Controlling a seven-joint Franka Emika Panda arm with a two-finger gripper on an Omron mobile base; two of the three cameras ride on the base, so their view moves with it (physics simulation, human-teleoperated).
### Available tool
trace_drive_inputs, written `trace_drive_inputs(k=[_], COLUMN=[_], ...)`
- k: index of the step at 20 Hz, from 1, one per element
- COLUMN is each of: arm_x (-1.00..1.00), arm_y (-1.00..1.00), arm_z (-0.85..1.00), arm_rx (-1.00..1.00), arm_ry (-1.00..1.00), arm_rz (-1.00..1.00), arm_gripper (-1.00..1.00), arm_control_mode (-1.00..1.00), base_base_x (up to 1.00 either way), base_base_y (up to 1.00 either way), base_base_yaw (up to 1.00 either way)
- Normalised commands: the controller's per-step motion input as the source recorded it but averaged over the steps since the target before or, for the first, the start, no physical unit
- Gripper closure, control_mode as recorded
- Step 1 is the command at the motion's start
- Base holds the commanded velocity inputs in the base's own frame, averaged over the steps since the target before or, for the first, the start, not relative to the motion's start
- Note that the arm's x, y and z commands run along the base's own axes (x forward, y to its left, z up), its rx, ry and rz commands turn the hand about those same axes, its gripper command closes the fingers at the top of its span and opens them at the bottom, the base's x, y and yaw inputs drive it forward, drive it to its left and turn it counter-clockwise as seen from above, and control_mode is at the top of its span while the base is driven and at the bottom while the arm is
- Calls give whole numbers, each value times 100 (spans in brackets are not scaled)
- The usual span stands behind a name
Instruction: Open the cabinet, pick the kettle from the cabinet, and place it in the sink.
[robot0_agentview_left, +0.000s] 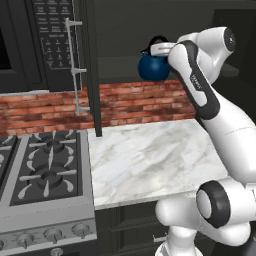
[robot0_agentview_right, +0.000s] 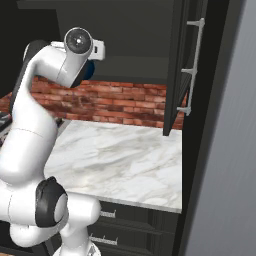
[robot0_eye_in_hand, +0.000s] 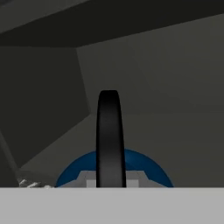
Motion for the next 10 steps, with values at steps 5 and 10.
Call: trace_drive_inputs(k=[5,10], arm_x=[-75,-75], arm_y=[-14,-22], arm_z=[0,-5], arm_rx=[3,1], arm_ry=[-1,-9], arm_rz=[0,1], arm_gripper=[100,100], arm_control_mode=[-100,-100], base_base_x=[0,0], base_base_y=[0,0], base_base_yaw=[0,0])
